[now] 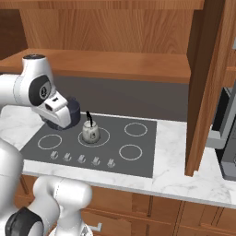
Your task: Pick the kettle from the cabinet and place it on a stove burner. Then pick the pot from the counter and place it on another stove burner. Finally, turn both burners on.
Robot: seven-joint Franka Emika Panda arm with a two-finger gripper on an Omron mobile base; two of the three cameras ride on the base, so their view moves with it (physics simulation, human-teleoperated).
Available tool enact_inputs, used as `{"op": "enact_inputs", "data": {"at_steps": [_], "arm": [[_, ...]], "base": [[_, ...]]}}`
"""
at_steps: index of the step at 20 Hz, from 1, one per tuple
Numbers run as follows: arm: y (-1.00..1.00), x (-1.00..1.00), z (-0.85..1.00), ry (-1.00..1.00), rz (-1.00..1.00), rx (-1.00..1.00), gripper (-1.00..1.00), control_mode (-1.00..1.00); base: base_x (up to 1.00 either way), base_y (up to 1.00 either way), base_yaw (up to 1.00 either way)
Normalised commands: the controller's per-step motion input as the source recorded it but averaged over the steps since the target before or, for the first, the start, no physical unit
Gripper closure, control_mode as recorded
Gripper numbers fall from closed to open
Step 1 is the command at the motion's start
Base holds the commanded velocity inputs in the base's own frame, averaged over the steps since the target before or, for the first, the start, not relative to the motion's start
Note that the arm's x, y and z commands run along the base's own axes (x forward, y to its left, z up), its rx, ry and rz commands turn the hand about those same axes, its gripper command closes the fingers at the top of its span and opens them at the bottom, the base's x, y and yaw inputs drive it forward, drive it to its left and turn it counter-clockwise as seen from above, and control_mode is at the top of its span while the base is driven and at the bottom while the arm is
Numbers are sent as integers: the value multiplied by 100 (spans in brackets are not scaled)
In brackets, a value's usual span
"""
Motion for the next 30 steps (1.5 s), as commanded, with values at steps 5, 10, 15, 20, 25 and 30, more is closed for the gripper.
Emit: {"op": "enact_inputs", "data": {"at_steps": [5, 10, 15, 20, 25, 30], "arm": [[2, 0, -15, 0, 29, 2, -100, -100], [12, 0, -16, 0, 26, 0, -100, -100], [18, 0, -19, 1, 22, -1, -100, -100], [6, 0, -30, 0, 12, -1, -100, -100], [1, 4, -29, 0, 1, -4, -100, -100], [0, 4, -19, 0, 0, -4, -100, -100]], "base": [[0, 0, 0], [0, 0, 0], [0, 0, 0], [0, 0, 0], [0, 0, 0], [0, 0, 0]]}}
